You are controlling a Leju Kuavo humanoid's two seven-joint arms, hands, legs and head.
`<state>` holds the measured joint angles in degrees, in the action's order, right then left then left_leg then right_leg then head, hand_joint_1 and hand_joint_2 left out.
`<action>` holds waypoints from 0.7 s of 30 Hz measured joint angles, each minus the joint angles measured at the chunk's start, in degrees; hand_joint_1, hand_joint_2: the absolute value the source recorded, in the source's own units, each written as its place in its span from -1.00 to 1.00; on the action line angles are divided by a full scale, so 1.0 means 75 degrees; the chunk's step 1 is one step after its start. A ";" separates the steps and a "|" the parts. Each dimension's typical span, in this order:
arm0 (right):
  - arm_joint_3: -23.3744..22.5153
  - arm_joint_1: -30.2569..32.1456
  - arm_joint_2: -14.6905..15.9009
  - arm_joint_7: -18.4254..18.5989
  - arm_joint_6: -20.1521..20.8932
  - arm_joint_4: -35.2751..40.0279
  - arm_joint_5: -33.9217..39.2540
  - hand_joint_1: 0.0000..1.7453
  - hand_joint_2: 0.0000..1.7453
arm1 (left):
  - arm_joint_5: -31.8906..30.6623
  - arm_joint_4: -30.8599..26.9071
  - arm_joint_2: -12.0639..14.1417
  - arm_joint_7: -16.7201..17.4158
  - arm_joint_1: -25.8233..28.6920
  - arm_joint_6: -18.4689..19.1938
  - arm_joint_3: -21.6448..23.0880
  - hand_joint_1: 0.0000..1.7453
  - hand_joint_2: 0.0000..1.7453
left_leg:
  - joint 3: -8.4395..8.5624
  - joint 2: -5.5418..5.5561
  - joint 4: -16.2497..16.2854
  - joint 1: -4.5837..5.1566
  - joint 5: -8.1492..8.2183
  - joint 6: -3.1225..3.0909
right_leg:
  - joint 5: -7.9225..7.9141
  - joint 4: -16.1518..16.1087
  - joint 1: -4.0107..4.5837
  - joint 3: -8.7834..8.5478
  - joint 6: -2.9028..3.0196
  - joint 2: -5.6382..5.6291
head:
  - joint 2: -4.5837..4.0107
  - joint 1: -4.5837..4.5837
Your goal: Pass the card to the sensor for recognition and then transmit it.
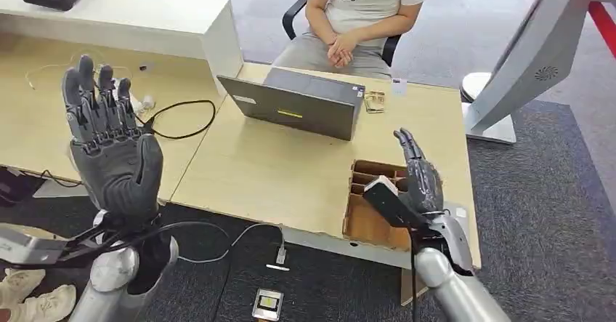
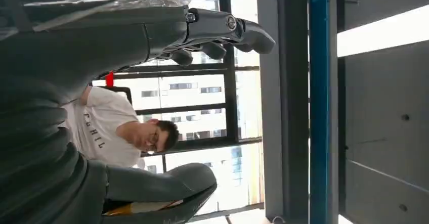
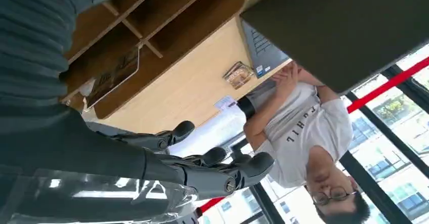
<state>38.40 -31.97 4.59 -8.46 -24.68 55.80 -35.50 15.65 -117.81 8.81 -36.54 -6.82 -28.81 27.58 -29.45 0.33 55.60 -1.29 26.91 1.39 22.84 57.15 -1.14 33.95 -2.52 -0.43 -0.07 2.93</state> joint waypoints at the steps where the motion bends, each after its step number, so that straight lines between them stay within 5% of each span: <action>1: -0.0003 -0.0034 0.0000 0.0000 -0.0020 -0.0093 -0.0003 -1.00 1.00 | -0.0003 0.0000 0.0000 -0.0003 0.0000 -0.0003 0.0000 -1.00 1.00 | 0.0000 0.0000 0.0000 0.0000 0.0000 0.0000 | 0.0000 0.0000 0.0000 0.0000 0.0000 0.0000 | 0.0000 0.0003; 21: -0.0309 -0.0150 0.0650 0.0458 -0.0116 -0.0775 -0.0262 -1.00 1.00 | 0.0032 -0.0003 0.0000 0.0096 -0.0050 -0.0128 0.0003 -1.00 1.00 | 0.0002 -0.0002 0.0001 0.0001 0.0000 0.0000 | 0.0000 0.0000 -0.0001 0.0002 0.0000 -0.0002 | 0.0000 0.0003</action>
<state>36.08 -33.10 9.47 -5.03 -25.55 49.99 -37.46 15.89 -117.83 8.81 -35.82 -7.19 -29.77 27.61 -29.44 0.32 55.61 -1.29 26.92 1.39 22.83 57.14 -1.14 33.97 -2.52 -0.45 -0.07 2.95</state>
